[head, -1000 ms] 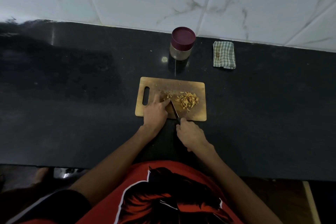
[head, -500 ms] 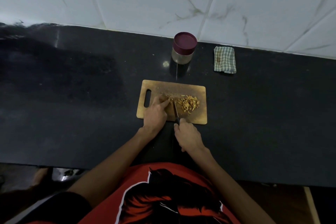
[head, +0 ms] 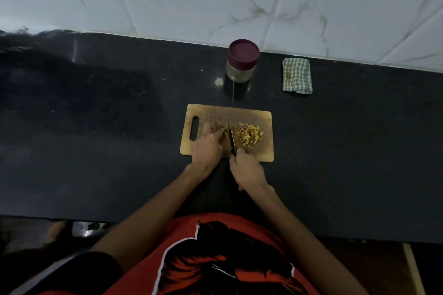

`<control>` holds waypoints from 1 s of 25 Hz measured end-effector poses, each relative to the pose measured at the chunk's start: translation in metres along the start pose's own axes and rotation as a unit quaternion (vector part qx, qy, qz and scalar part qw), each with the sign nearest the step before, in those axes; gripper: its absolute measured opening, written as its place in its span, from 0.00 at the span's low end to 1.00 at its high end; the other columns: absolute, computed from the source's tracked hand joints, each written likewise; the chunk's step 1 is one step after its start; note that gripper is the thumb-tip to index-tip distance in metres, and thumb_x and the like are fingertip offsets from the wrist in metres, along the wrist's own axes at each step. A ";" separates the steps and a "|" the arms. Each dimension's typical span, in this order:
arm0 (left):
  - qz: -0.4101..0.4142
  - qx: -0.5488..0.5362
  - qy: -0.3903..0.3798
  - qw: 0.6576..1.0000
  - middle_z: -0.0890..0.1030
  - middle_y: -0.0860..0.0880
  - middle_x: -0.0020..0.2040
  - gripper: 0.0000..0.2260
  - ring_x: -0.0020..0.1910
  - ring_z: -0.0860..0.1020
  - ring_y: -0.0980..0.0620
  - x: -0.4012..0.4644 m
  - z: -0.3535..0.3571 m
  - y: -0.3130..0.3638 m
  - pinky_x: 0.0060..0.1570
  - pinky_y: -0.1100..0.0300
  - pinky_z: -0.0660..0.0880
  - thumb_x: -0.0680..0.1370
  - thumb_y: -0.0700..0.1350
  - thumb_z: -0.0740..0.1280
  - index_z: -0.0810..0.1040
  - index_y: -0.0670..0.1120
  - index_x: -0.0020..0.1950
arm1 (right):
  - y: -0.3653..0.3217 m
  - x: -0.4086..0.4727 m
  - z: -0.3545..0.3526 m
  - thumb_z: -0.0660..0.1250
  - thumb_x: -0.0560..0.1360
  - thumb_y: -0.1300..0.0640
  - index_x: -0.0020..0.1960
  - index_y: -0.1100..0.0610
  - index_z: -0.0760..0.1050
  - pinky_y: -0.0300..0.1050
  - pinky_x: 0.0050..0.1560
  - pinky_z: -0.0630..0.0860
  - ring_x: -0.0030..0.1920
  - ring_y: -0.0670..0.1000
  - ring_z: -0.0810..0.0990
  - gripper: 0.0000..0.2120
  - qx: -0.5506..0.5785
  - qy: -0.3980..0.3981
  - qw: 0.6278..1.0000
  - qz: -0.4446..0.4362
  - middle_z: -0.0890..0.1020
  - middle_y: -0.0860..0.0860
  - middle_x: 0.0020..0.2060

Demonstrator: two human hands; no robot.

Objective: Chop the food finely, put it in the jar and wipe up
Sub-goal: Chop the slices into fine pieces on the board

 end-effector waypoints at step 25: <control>0.012 -0.018 -0.020 1.000 0.67 0.46 0.65 0.22 0.50 0.78 0.46 -0.006 0.006 -0.002 0.46 0.54 0.77 0.76 0.35 0.58 0.71 0.48 0.69 | 0.013 -0.008 -0.003 0.53 0.83 0.51 0.59 0.58 0.70 0.55 0.51 0.80 0.46 0.59 0.84 0.13 0.003 0.036 0.998 0.042 0.81 0.57 0.52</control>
Point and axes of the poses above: each hand's wrist, its own x-axis towards the middle knuckle, its own z-axis out of the palm, y = z × x, the point moved 3 cm from there along x, towards the middle knuckle
